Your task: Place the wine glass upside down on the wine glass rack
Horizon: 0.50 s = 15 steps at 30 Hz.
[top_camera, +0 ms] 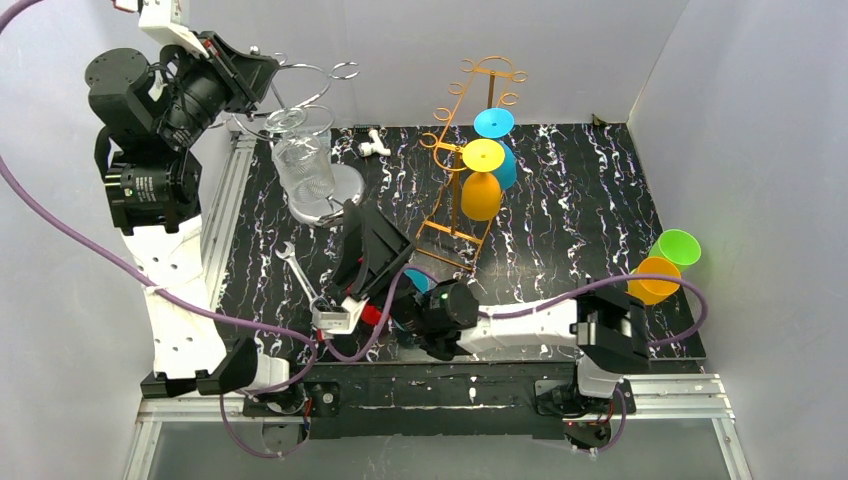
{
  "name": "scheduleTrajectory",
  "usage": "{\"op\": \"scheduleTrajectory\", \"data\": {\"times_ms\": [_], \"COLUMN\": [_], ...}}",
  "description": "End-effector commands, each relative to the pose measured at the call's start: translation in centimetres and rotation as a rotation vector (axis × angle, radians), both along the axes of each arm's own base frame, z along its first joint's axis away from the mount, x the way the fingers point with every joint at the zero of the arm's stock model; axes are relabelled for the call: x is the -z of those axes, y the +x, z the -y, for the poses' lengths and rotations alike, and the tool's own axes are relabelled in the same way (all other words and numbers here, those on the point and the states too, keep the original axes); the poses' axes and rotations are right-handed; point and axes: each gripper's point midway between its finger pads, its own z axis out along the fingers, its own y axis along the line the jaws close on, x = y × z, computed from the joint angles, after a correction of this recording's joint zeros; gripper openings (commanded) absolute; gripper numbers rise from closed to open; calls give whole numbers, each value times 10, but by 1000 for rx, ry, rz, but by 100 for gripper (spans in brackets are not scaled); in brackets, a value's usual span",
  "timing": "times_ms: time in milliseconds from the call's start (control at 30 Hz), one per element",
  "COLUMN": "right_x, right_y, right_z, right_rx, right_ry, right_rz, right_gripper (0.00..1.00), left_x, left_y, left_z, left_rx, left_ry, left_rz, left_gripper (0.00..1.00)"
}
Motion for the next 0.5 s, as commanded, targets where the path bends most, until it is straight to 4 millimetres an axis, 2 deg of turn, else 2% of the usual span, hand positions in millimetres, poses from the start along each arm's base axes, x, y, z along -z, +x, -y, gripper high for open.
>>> {"op": "scheduleTrajectory", "data": {"times_ms": [0,233,333,467], "right_x": [-52,-52,-51,-49], "right_y": [1,1,5,11], "right_z": [63,78,93,112], "right_rx": [-1,-2,18,42], "right_ry": [213,187,193,209], "right_rz": [-57,-117,-149,-195], "right_gripper": [98,98,98,98], "left_x": [-67,-48,-40,-20], "left_y": [-43,-33,-28,-15], "left_z": [3,6,9,10], "left_rx": [6,27,46,58], "left_ry": [-27,-22,-16,-1], "left_rz": [278,254,247,224], "left_gripper": [0,0,0,0]}}
